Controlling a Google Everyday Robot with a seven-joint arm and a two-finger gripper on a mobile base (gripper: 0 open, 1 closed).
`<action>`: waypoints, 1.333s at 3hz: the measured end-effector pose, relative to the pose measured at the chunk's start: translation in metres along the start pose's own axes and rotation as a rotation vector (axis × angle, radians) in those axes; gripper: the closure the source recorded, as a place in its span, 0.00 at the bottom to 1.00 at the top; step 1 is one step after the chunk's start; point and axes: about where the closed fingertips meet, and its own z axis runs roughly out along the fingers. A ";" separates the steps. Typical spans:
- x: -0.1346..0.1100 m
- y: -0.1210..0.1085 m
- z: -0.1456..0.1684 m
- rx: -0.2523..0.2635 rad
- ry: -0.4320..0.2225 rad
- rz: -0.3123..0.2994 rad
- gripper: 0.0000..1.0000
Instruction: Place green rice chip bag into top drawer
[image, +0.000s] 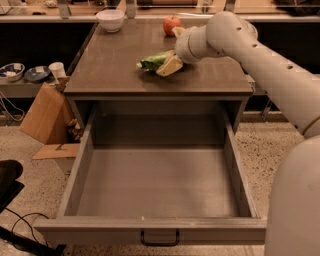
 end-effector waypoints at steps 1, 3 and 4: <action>0.001 -0.001 0.002 -0.004 0.002 0.001 0.41; 0.001 -0.001 0.002 -0.005 0.002 0.001 0.87; 0.001 -0.001 0.002 -0.005 0.002 0.001 1.00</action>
Offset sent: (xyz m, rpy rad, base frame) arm 0.0019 0.0000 -0.0010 -0.0011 0.0047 0.0012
